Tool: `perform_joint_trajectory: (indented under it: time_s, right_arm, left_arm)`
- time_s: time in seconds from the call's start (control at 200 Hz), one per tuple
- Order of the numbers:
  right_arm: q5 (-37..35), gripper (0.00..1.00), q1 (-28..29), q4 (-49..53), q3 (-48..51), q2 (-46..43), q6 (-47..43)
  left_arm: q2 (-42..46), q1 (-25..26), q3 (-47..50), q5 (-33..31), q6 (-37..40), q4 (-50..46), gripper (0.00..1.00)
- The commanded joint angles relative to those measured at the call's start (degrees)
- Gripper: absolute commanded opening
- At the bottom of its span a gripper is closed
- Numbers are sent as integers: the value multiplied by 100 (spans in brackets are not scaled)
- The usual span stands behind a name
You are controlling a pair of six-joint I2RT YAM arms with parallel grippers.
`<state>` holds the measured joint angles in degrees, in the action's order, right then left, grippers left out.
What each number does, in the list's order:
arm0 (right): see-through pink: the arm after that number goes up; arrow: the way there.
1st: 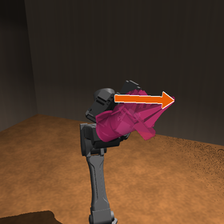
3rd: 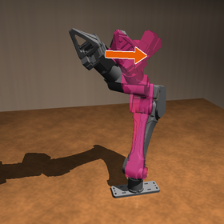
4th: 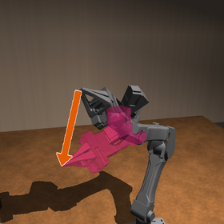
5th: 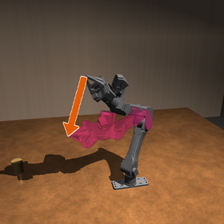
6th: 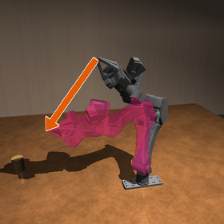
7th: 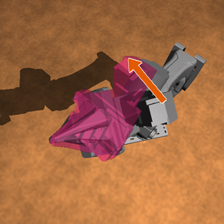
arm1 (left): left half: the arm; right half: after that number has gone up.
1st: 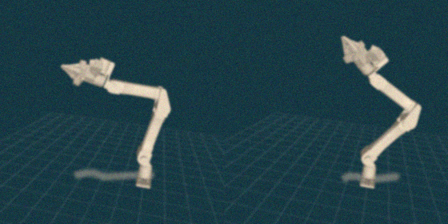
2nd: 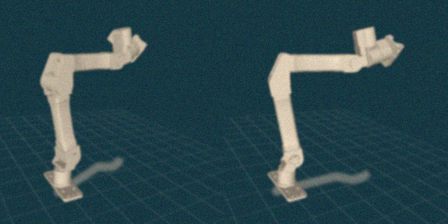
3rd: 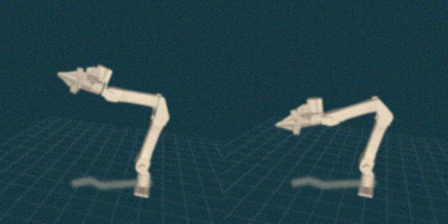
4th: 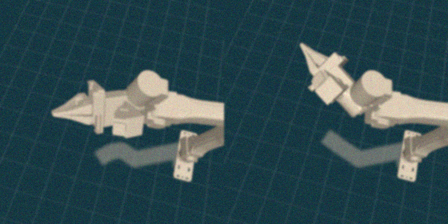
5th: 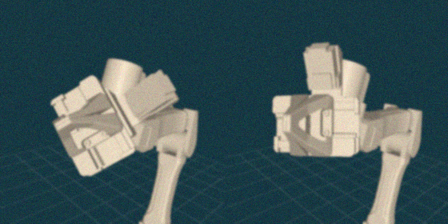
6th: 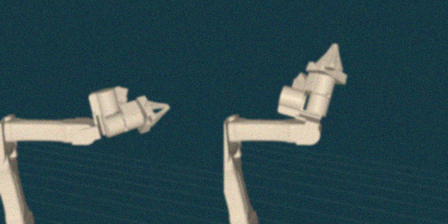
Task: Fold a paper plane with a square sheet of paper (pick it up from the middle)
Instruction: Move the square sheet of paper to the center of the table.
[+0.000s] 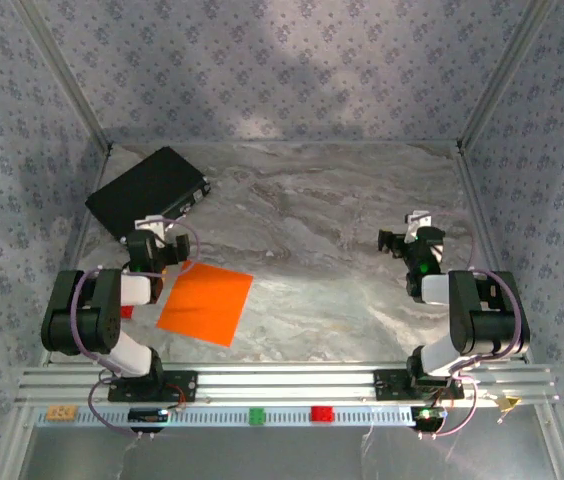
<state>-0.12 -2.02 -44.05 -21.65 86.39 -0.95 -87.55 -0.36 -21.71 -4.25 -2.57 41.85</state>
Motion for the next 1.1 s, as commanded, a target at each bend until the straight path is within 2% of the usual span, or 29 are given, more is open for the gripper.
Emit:
perform_joint_trajectory:
  time_s: [0.0, 0.9, 1.094]
  right_arm:
    - [68, 99, -44, -156, -110, 76, -89]
    - [118, 99, -66, -165, -103, 79, -72]
    - [118, 99, 17, -187, -72, 9, -171]
  left_arm:
    - [-34, -17, -203, 21, 115, 473, 100]
    - [-34, -19, -189, 52, 108, 482, 100]
    - [130, -15, 73, 116, 123, 842, 100]
